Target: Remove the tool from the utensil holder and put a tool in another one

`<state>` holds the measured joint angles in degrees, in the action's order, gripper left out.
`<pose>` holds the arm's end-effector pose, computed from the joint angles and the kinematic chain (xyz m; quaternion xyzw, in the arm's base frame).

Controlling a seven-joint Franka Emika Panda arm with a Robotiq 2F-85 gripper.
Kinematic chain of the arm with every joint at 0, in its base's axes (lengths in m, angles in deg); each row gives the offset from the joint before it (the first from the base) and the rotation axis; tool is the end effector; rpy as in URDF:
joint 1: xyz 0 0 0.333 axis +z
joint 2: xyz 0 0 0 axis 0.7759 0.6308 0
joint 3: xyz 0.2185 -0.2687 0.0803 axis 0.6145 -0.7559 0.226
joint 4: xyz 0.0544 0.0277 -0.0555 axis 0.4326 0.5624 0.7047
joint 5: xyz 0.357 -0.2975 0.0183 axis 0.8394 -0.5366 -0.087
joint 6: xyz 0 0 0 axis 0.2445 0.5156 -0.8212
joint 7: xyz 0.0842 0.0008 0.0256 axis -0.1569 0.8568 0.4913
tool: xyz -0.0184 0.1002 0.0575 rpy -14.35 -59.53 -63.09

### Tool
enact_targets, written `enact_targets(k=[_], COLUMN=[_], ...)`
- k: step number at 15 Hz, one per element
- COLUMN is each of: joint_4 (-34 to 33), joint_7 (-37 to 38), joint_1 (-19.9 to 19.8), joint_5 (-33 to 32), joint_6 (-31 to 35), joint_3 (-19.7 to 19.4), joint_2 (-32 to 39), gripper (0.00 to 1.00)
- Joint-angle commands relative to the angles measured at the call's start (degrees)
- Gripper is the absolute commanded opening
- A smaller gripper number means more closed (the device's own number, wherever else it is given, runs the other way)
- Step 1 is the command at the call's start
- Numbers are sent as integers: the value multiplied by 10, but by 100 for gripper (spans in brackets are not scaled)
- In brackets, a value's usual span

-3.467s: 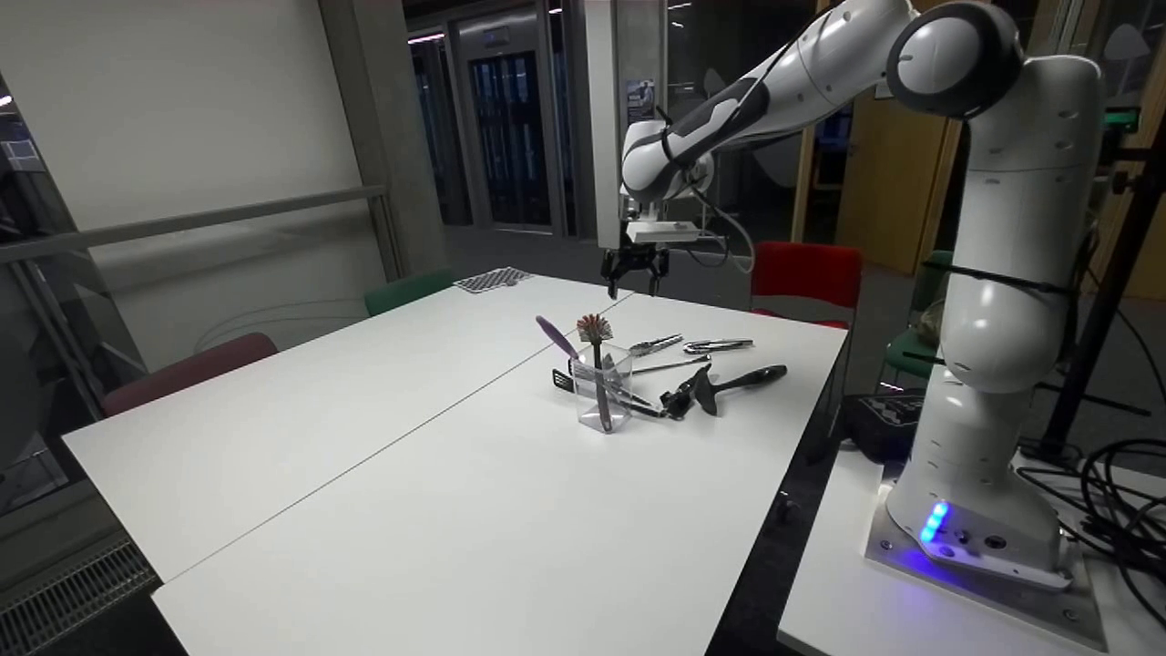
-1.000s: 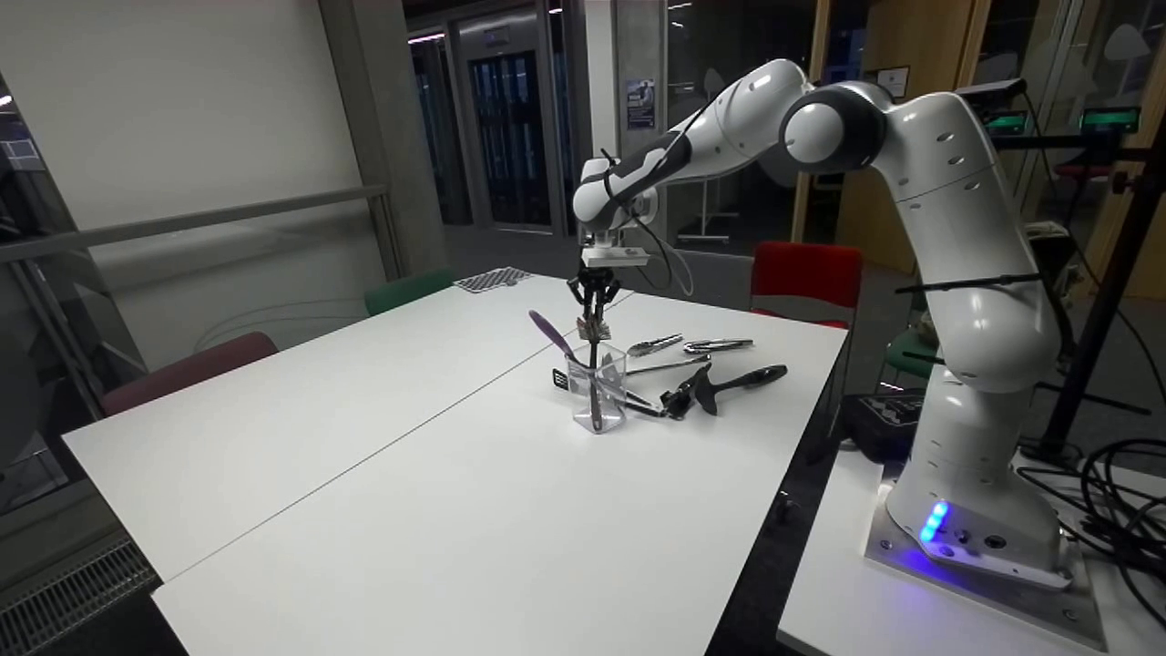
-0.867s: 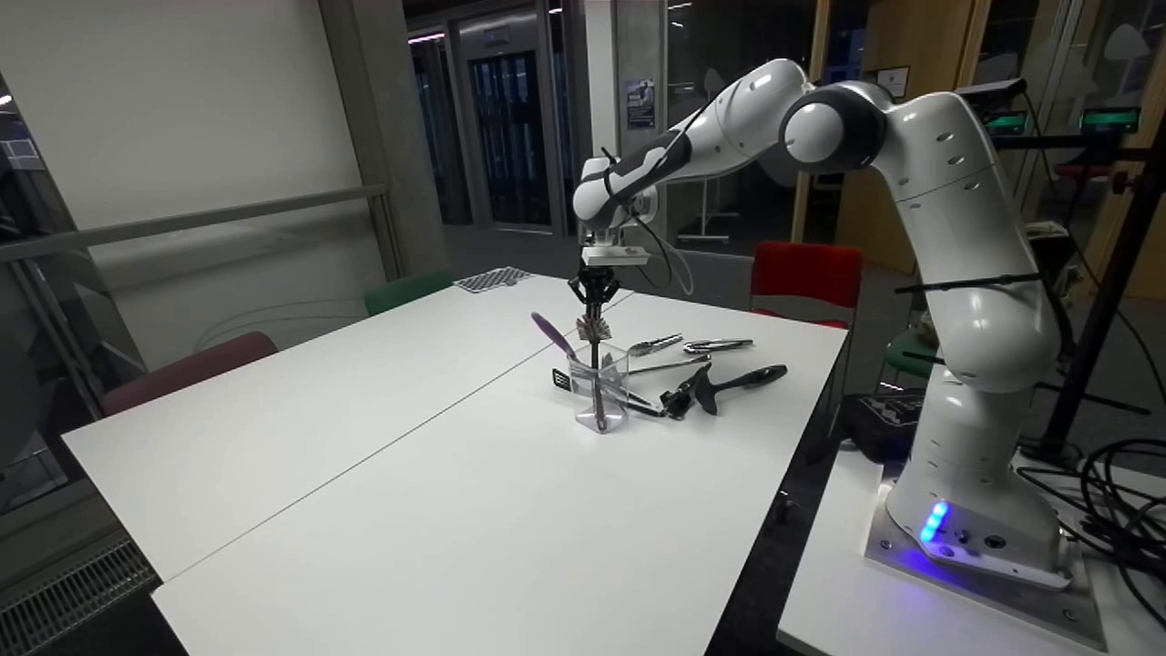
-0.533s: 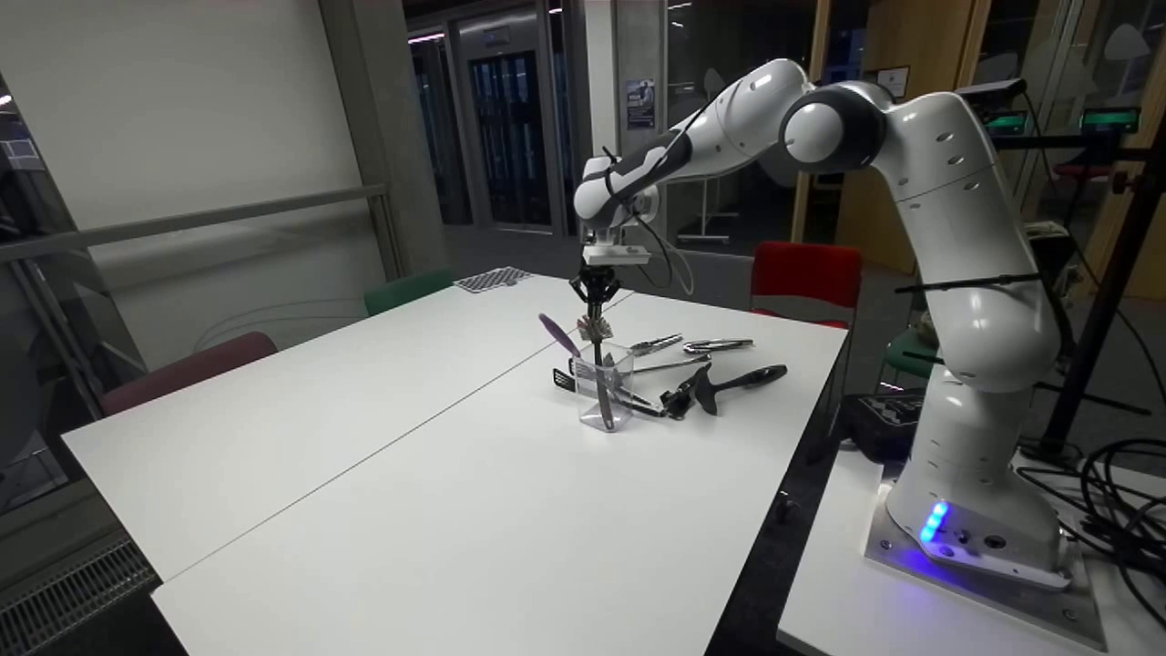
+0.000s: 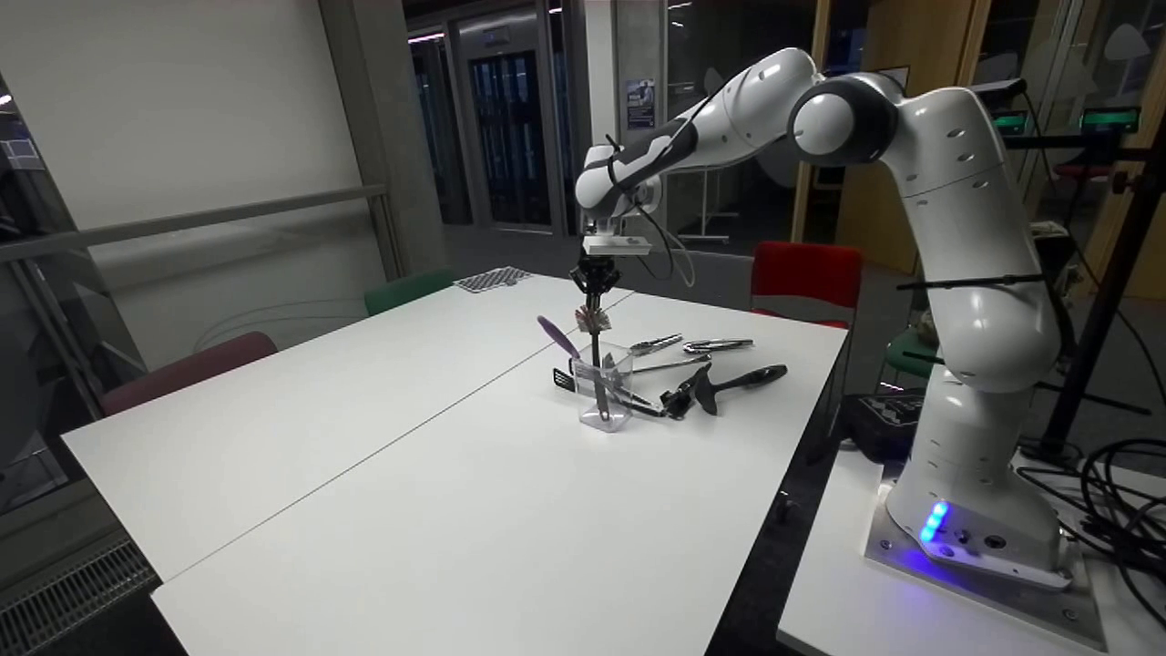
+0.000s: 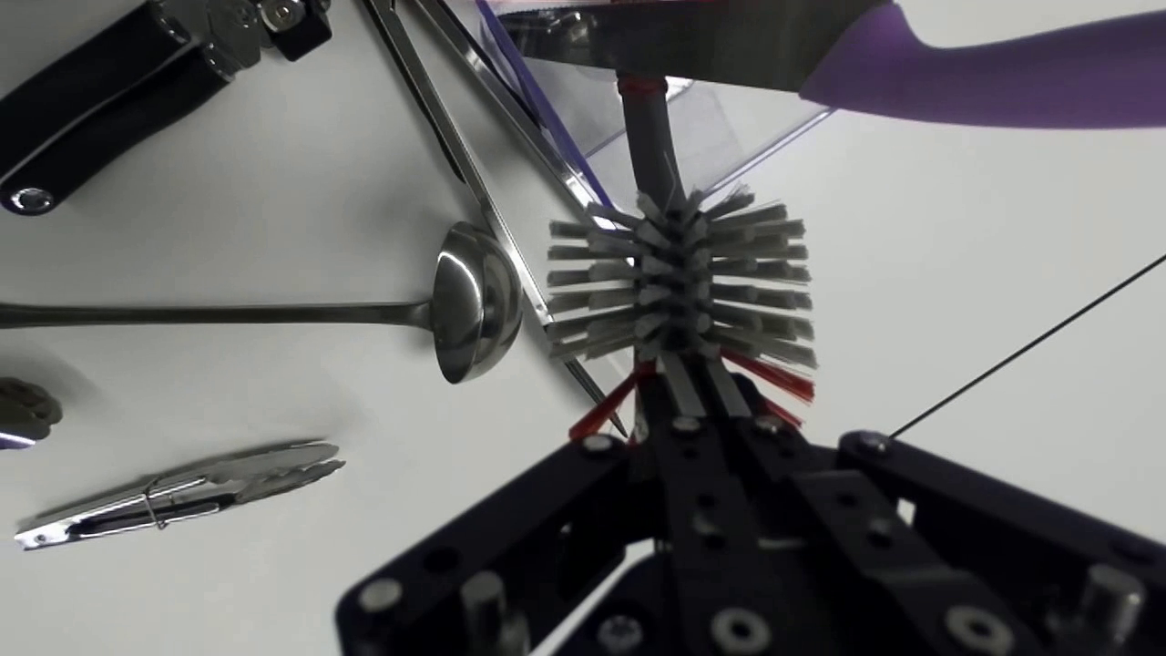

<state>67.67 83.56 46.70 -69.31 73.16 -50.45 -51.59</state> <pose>0.7606 -0.0960 0.3645 -0.9525 0.2950 -0.0387 0.0654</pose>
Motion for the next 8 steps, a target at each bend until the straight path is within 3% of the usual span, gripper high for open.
enact_targets(k=[1, 8], joint_4=[61, 138], joint_7=[-19, 4], joint_1=[8, 30], joint_5=[-1, -68], joint_6=[3, 13], joint_3=[0, -6], joint_2=[-74, -179], gripper=[1, 1])
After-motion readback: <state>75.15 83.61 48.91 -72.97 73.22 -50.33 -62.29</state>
